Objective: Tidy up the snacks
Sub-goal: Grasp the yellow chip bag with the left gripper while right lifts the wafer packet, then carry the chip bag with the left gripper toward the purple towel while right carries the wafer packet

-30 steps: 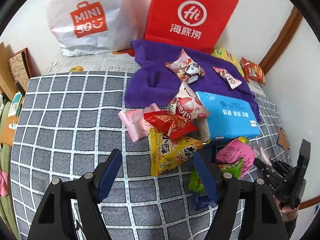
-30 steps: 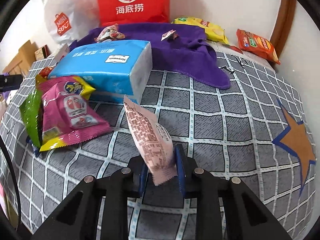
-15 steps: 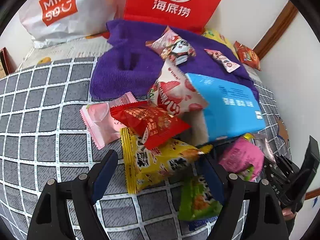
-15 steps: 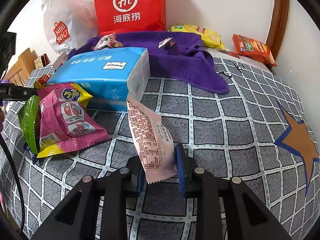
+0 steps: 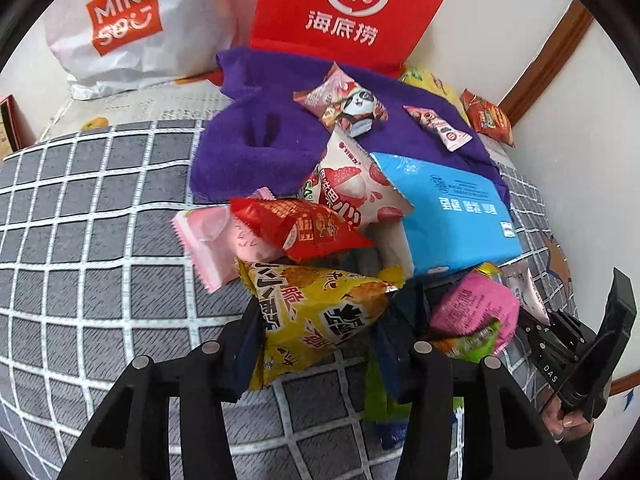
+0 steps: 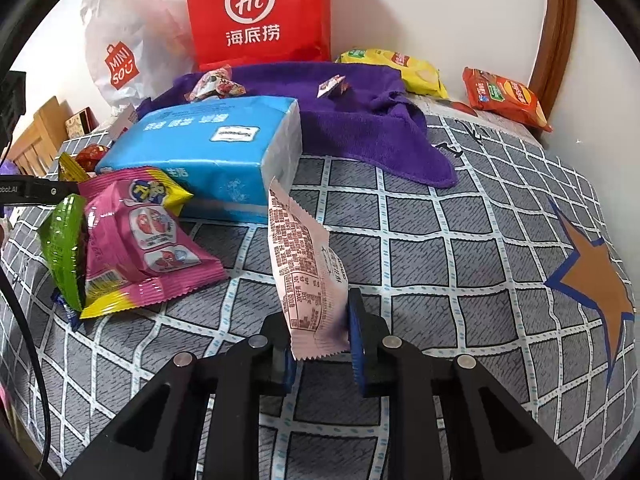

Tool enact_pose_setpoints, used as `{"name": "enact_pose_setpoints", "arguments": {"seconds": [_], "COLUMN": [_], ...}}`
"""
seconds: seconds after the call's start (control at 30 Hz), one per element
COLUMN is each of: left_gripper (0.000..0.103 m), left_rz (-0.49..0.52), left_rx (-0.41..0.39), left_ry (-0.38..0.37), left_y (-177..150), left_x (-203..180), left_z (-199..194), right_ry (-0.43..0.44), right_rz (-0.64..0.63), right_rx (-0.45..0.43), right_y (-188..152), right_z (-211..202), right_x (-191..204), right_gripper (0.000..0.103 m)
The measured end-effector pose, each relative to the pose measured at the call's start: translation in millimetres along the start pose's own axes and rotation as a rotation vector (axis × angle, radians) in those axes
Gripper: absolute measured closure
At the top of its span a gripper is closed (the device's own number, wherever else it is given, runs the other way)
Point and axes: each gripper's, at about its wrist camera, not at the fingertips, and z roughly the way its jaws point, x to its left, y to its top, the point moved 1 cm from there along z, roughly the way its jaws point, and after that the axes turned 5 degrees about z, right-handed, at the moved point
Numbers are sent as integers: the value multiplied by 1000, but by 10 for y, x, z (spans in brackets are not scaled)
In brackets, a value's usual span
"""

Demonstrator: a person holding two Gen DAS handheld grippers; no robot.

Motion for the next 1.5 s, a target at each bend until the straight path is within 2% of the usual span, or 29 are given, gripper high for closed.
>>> {"name": "enact_pose_setpoints", "arguments": {"seconds": [0.33,0.67,0.77,1.07,1.5], "left_gripper": [55,55,55,55,55], "left_rz": [-25,-13,5,45,82], "left_rx": [-61,-109,-120,-135,-145], "left_ry": [8,-2,-13,-61,-88], "left_y": [-149,-266,-273,-179,51], "left_x": [59,-117,-216,-487,-668], "left_z": [-436,-768,-842,-928,-925], "right_ry": [11,23,52,61,60], "right_rz": [2,24,40,44,48], "right_rx": [-58,-85,-93,-109,-116], "right_y": [11,89,131,248,518], "right_z": [-412,-727,-796,-924,-883], "right_x": [117,244,264,323,317], "right_gripper": [82,82,82,82,82]}}
